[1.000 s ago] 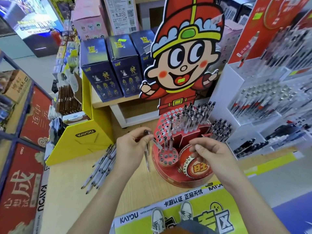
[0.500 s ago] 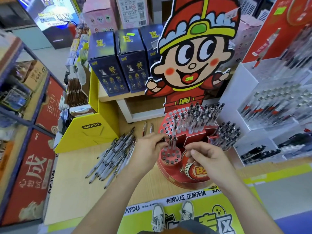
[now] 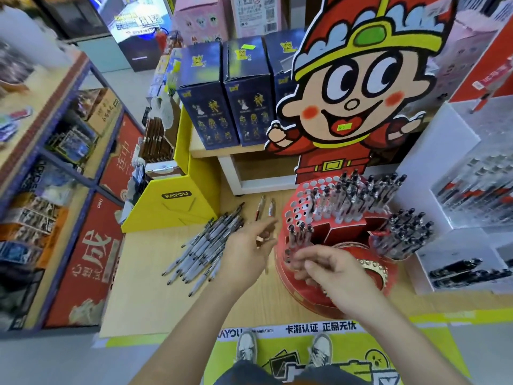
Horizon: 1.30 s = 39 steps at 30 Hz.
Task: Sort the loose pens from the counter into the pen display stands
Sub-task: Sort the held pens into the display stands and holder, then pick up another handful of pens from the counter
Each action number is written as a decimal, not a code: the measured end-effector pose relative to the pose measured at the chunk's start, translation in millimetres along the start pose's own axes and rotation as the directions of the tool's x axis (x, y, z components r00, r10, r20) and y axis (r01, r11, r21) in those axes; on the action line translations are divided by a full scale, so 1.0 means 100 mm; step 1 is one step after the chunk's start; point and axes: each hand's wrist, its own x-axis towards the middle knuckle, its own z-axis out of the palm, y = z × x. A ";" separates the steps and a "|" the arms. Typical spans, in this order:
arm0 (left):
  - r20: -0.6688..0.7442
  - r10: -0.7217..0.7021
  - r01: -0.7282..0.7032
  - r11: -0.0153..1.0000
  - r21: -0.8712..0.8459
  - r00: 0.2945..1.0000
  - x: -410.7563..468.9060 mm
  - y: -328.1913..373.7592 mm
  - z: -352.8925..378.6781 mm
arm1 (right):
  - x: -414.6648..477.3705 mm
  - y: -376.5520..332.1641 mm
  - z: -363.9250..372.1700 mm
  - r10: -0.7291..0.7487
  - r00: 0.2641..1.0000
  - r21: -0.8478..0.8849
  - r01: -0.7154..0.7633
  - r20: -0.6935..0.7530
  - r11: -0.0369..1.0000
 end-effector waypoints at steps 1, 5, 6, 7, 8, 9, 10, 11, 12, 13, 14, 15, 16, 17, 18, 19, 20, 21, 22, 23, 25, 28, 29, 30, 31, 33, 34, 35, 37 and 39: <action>-0.049 -0.044 0.045 0.999 0.017 0.998 -0.03 -0.11 -0.06 | 0.03 0.00 0.10 0.005 1.000 -0.065 -0.004 0.022 0.998; -0.111 -0.184 0.206 0.949 0.238 0.977 -0.10 -0.80 -0.36 | 0.28 0.13 0.62 0.005 0.999 -0.397 0.010 0.037 0.918; -0.089 -0.212 0.229 0.922 0.312 0.973 -0.12 -1.02 -0.43 | 0.38 0.18 0.77 0.023 1.000 -0.452 -0.016 0.009 0.892; -0.064 -0.236 0.243 0.899 0.364 0.970 -0.14 -1.23 -0.50 | 0.48 0.22 0.91 0.042 0.999 -0.513 -0.051 -0.029 0.857; -0.050 -0.260 0.258 0.880 0.398 0.964 -0.17 -1.44 -0.55 | 0.59 0.27 1.05 0.062 0.995 -0.573 -0.094 -0.076 0.814; -0.040 -0.280 0.270 0.865 0.424 0.959 -0.19 -1.66 -0.58 | 0.71 0.33 1.17 0.072 0.988 -0.616 -0.141 -0.136 0.775; -0.022 -0.294 0.273 0.854 0.443 0.956 -0.19 -1.84 -0.61 | 0.84 0.39 1.27 0.087 0.974 -0.635 -0.201 -0.207 0.746; -0.006 -0.296 0.267 0.853 0.449 0.955 -0.19 -2.02 -0.62 | 0.96 0.45 1.37 0.101 0.954 -0.639 -0.265 -0.282 0.722; 0.003 -0.284 0.251 0.855 0.454 0.959 -0.17 -2.15 -0.61 | 1.07 0.51 1.45 0.110 0.930 -0.639 -0.324 -0.351 0.697; 0.023 -0.270 0.229 0.858 0.460 0.963 -0.14 -2.25 -0.60 | 1.16 0.56 1.53 0.111 0.905 -0.641 -0.373 -0.410 0.671; 0.057 -0.266 0.210 0.861 0.463 0.962 -0.11 -2.28 -0.60 | 1.23 0.59 1.59 0.110 0.882 -0.638 -0.412 -0.458 0.651; 0.100 -0.259 0.187 0.868 0.461 0.961 -0.08 -2.30 -0.59 | 1.28 0.63 1.66 0.118 0.861 -0.625 -0.447 -0.494 0.640; 0.135 -0.254 0.167 0.872 0.460 0.958 -0.05 -2.27 -0.59 | 1.30 0.63 1.72 0.138 0.844 -0.605 -0.476 -0.519 0.638; 0.157 -0.245 0.151 0.880 0.451 0.957 -0.02 -2.26 -0.58 | 1.32 0.65 1.79 0.159 0.831 -0.585 -0.498 -0.533 0.640; 0.167 -0.241 0.146 0.885 0.441 0.956 0.00 -2.24 -0.57 | 1.32 0.67 1.84 0.174 0.824 -0.567 -0.509 -0.540 0.647; 0.184 -0.230 0.132 0.894 0.429 0.956 0.03 -2.26 -0.56 | 1.32 0.69 1.88 0.193 0.815 -0.544 -0.520 -0.546 0.658; 0.205 -0.211 0.108 0.899 0.424 0.956 0.06 -2.26 -0.55 | 1.32 0.70 1.92 0.223 0.803 -0.510 -0.537 -0.553 0.672; 0.234 -0.188 0.074 0.902 0.425 0.954 0.09 -2.30 -0.52 | 1.33 0.71 1.95 0.262 0.786 -0.462 -0.558 -0.560 0.689; 0.256 -0.169 0.047 0.905 0.424 0.952 0.11 -2.33 -0.50 | 1.35 0.72 1.97 0.307 0.767 -0.404 -0.580 -0.564 0.707; 0.273 -0.161 0.036 0.910 0.413 0.948 0.14 -2.36 -0.49 | 1.37 0.72 1.99 0.347 0.750 -0.351 -0.597 -0.563 0.721; 0.303 -0.174 0.049 0.924 0.380 0.937 0.16 -2.36 -0.50 | 1.42 0.69 2.03 0.389 0.730 -0.287 -0.613 -0.561 0.736; 0.316 -0.191 0.078 0.938 0.338 0.929 0.17 -2.32 -0.54 | 1.51 0.59 2.16 0.375 0.744 -0.322 -0.606 -0.553 0.728; 0.312 -0.192 0.090 0.945 0.314 0.931 0.17 -2.31 -0.55 | 1.54 0.55 2.22 0.361 0.746 -0.346 -0.607 -0.560 0.715; 0.308 -0.195 0.103 0.951 0.291 0.931 0.17 -2.30 -0.57 | 1.55 0.53 2.27 0.356 0.739 -0.360 -0.616 -0.571 0.701; 0.303 -0.196 0.114 0.957 0.268 0.932 0.17 -2.30 -0.58 | 1.57 0.51 2.31 0.356 0.731 -0.367 -0.627 -0.582 0.688; 0.294 -0.216 0.148 0.960 0.237 0.931 0.17 -2.29 -0.62 | 1.59 0.51 2.35 0.340 0.733 -0.391 -0.626 -0.589 0.675; 0.289 -0.226 0.161 0.960 0.230 0.930 0.17 -2.29 -0.63 | 1.59 0.52 2.35 0.332 0.740 -0.404 -0.621 -0.585 0.671; 0.284 -0.226 0.163 0.960 0.228 0.932 0.17 -2.30 -0.64 | 1.59 0.53 2.34 0.327 0.746 -0.418 -0.617 -0.579 0.667; 0.286 -0.223 0.161 0.961 0.224 0.932 0.16 -2.32 -0.65 | 1.58 0.53 2.32 0.323 0.761 -0.448 -0.609 -0.562 0.655; 0.291 -0.232 0.174 0.961 0.213 0.928 0.17 -2.34 -0.67 | 1.57 0.54 2.30 0.316 0.772 -0.488 -0.605 -0.551 0.629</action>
